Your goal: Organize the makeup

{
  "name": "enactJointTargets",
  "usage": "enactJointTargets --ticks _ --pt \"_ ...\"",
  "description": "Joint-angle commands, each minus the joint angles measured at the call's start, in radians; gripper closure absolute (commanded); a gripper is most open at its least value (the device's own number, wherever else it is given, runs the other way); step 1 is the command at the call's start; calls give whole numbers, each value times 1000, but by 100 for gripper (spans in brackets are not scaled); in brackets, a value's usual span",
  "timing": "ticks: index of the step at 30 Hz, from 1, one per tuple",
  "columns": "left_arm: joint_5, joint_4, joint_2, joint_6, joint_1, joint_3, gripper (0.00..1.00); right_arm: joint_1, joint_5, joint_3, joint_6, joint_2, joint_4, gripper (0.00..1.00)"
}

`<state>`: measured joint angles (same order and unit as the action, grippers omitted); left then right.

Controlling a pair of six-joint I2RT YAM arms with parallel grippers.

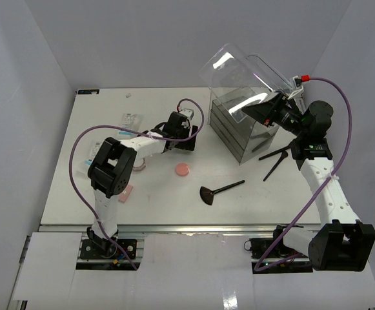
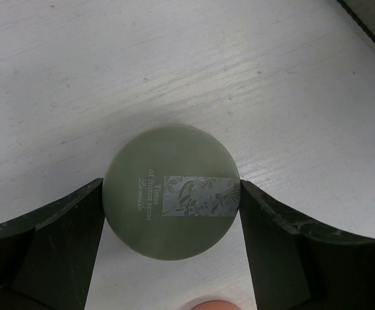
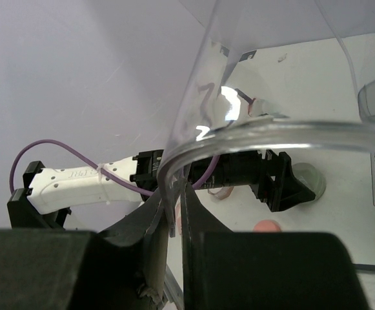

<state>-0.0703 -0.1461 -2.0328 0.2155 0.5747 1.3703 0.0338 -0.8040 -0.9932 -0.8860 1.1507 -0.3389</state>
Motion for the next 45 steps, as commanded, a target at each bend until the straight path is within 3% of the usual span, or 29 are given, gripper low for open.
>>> enactJointTargets --ticks 1,5,10,17,24,29,39,43,45 --pt "72 87 170 77 4 -70 71 4 -21 -25 10 -45 -55 86" --pt "267 300 320 195 4 -210 74 3 -23 -27 9 -48 -55 86" --pt "385 520 396 342 18 -279 78 2 -26 -24 7 -55 -54 86" --pt "432 731 327 488 54 -215 79 -2 -26 -23 0 -55 -60 86" --pt "380 993 177 607 106 -144 80 -5 -27 -24 -13 -57 -67 86" --pt "312 1082 81 602 148 -63 80 -8 -29 -22 -24 -60 -76 86" --pt "224 1003 -55 499 197 118 78 -11 -31 -3 -45 -75 -96 86" --pt "195 977 -93 488 202 145 68 -12 -31 0 -48 -75 -99 86" --pt "186 959 -108 487 208 154 54 -12 -31 2 -51 -75 -100 86"
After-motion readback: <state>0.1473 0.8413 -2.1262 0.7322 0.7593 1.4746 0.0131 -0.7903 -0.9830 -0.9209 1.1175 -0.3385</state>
